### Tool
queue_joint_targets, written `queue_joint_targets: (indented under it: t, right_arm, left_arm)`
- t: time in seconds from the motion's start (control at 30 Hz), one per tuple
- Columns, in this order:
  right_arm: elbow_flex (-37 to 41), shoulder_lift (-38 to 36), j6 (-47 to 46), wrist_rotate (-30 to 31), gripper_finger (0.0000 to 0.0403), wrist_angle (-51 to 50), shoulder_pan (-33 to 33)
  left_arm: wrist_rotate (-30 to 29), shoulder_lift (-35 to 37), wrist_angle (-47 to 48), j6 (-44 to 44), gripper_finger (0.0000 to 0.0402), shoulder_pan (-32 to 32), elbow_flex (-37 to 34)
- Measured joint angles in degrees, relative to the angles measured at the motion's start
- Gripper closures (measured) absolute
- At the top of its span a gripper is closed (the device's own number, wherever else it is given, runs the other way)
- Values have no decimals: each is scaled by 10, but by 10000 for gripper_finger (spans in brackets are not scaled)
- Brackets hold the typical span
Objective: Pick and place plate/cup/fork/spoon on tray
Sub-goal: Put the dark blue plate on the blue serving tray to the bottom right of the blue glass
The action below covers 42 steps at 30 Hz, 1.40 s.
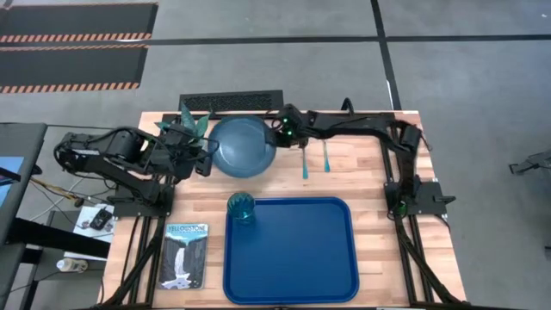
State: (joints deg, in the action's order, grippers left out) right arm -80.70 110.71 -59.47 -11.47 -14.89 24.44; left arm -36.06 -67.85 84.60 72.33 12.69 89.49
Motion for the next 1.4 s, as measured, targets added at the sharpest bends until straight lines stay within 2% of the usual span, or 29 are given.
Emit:
queue_joint_targets:
  t: [0.27, 0.43, 0.6, 0.77, 0.93, 1.1, 1.23, 1.4]
  right_arm:
    - [1, -144, 88, 11, 393, -93, -11]
    - [1, -236, 92, 41, 390, -101, -17]
    - [0, -299, 100, 70, 392, -106, -25]
    - [1, -313, 95, 78, 388, -106, -32]
    - [1, -296, 88, 74, 389, -83, -55]
    - [1, -281, 83, 68, 387, -51, -80]
    - [1, -281, 85, 72, 386, -68, -83]
    - [1, -282, 90, 85, 386, -84, -77]
  left_arm:
    - [-25, 10, -69, 2, 172, 2, 0]
    - [-44, 14, -167, -53, 172, -5, 0]
    - [-43, 10, -176, -78, 172, -27, 0]
    - [-55, 10, -201, -93, 172, -44, 0]
    - [-47, 4, -257, -132, 172, -54, 0]
    - [-36, -11, -249, -130, 176, -64, 0]
    - [-30, -20, -245, -125, 211, -64, 0]
    - [-34, -20, -228, -118, 286, -64, 0]
